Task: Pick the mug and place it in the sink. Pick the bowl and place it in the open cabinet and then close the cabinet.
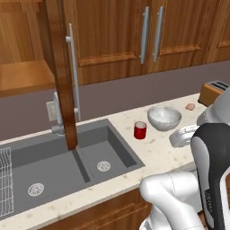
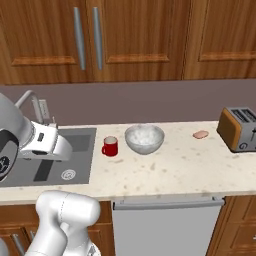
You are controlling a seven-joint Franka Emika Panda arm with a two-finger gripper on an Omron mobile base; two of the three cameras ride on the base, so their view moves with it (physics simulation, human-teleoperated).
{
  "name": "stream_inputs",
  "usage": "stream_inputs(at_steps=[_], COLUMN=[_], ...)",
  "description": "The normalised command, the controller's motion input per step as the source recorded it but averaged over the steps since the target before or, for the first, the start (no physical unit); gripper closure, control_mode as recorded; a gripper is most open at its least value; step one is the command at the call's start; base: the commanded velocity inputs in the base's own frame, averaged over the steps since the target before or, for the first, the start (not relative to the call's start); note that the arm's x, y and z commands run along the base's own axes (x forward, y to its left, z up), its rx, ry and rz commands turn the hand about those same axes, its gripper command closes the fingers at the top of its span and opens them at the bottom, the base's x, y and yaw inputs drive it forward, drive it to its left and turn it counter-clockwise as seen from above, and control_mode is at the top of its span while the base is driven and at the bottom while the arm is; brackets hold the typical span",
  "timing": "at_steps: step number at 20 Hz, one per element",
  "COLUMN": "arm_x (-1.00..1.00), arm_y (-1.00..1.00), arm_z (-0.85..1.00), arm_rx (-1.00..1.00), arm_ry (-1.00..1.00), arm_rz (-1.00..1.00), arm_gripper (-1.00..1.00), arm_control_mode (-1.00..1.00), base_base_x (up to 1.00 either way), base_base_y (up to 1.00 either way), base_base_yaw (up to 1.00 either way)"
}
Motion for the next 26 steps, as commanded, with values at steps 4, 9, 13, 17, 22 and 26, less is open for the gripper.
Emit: stream_inputs(at_steps=[4,9,13,17,22,26], arm_x=[0.77,0.60,0.31,-0.04,-0.03,0.01], arm_y=[0.00,0.00,0.00,-0.04,0.00,0.00], arm_z=[0.00,-0.01,-0.04,-0.13,-0.17,-0.26], arm_rx=[0.00,0.00,0.00,0.01,0.00,0.00], arm_ry=[0.00,0.00,0.00,-0.04,-0.11,-0.04], arm_rz=[0.00,0.00,-0.02,-0.06,-0.13,-0.13], arm_gripper=[-1.00,-1.00,-1.00,-1.00,-1.00,-1.00], arm_control_mode=[-1.00,-1.00,-1.00,-1.00,-1.00,-1.00], base_base_x=[0.00,0.00,0.00,0.00,0.00,0.00], base_base_y=[0.00,0.00,0.00,0.00,0.00,0.00], base_base_yaw=[0.00,0.00,0.00,0.00,0.00,0.00])
